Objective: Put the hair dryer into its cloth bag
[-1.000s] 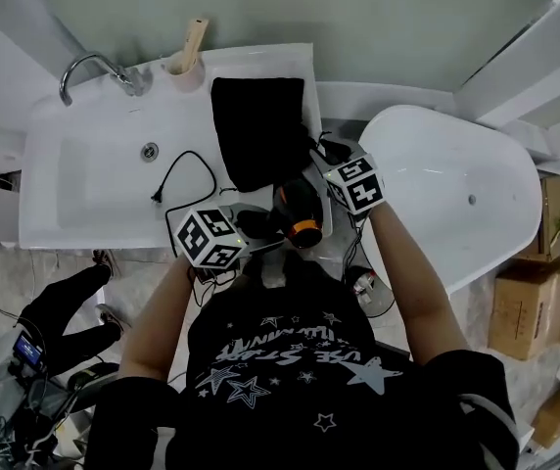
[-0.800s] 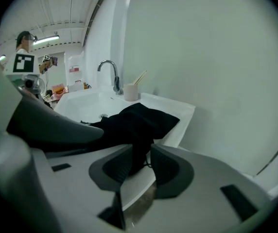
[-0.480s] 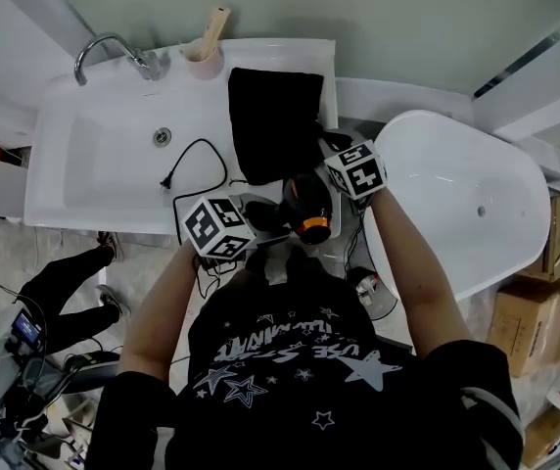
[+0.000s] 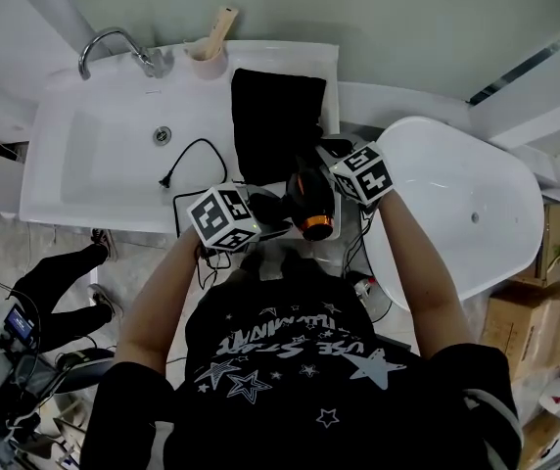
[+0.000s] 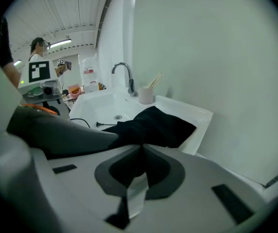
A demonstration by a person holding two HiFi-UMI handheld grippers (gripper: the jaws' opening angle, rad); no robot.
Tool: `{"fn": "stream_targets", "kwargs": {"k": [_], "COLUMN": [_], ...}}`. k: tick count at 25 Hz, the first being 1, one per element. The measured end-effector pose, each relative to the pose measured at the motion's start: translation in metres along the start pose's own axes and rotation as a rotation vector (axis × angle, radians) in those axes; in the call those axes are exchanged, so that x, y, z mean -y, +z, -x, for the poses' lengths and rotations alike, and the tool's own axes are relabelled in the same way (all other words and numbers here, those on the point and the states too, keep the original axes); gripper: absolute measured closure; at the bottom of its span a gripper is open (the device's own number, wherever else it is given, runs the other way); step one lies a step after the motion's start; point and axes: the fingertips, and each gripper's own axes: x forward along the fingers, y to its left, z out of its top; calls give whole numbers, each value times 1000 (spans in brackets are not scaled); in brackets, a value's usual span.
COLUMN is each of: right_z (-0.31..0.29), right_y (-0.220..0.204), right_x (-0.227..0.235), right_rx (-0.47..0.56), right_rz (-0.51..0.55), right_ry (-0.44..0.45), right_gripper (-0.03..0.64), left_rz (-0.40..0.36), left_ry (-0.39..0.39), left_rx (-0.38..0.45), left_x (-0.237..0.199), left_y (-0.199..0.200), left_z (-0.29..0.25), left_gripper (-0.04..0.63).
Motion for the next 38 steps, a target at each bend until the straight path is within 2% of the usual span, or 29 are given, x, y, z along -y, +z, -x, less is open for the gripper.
{"fn": "stream_targets", "kwargs": {"k": [9,17,24,29,38], "right_z": [25,44,75,63,81], "right_y": [11,13,19,31,21], "right_x": [-20,-29,-39,-36,-43], "right_rx": [15,61,115,108,140], "right_rz": [94,78,84,67,27], "right_ry": [42,63,46,60,30], "right_gripper": [603,603,603,603,603], "left_rz": [-36,-76,-49,3,54], "left_ry": [21,78,145,172,221], "left_rx": [-19,-64,-73,-98,-94], "left_x": [-5,-18,-23,-57,-70], "left_y": [4,2,4,1,3], "left_z": [-2,-1,-5,2,2], "left_gripper": [407,407,407,407,407]}}
